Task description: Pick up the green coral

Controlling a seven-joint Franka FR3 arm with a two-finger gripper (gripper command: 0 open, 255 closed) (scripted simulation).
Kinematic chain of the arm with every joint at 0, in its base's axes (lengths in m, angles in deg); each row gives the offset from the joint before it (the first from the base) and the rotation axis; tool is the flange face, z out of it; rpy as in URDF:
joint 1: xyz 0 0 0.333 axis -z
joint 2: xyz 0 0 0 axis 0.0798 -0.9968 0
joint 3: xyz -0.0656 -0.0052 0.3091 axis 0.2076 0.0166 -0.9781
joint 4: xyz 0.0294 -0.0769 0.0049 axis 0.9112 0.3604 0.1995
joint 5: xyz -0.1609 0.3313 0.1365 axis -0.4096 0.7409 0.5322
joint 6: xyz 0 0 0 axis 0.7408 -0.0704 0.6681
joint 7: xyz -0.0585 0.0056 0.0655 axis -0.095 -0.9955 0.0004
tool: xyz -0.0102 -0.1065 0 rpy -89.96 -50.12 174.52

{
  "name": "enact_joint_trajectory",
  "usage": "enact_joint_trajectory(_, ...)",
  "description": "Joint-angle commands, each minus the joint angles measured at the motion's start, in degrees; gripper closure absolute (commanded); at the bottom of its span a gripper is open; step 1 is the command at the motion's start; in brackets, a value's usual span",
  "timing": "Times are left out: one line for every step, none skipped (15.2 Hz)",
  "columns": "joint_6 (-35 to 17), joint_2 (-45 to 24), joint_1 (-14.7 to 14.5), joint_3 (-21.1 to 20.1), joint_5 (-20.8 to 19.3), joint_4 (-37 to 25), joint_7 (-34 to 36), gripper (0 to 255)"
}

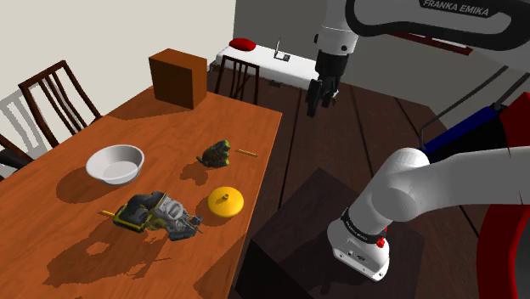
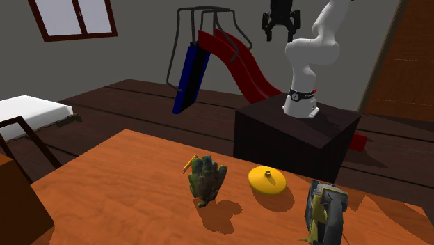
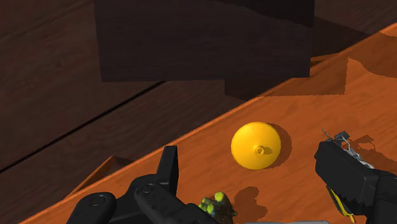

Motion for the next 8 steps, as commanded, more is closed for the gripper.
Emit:
enact_joint_trajectory(0.0,0.0,0.0,0.0,0.0,0.0,0.0,0)
enact_joint_trajectory(-2.36,-0.64,-0.06,0.32,-0.03,1.35,-0.6,0)
enact_joint_trajectory(-4.74,-1.39,-0.12,0.65,-0.04,2.61,-1.21,0)
enact_joint_trajectory(-7.15,-2.24,-0.19,0.96,-0.04,3.79,-1.83,0)
enact_joint_trajectory(-9.57,-3.21,-0.27,1.29,-0.03,4.89,-2.44,0)
enact_joint_trajectory(-12.02,-4.28,-0.35,1.61,0.01,5.89,-3.07,0)
enact_joint_trajectory(-14.48,-5.47,-0.45,1.93,0.07,6.81,-3.7,0)
enact_joint_trajectory(-16.96,-6.76,-0.56,2.25,0.14,7.63,-4.35,0)
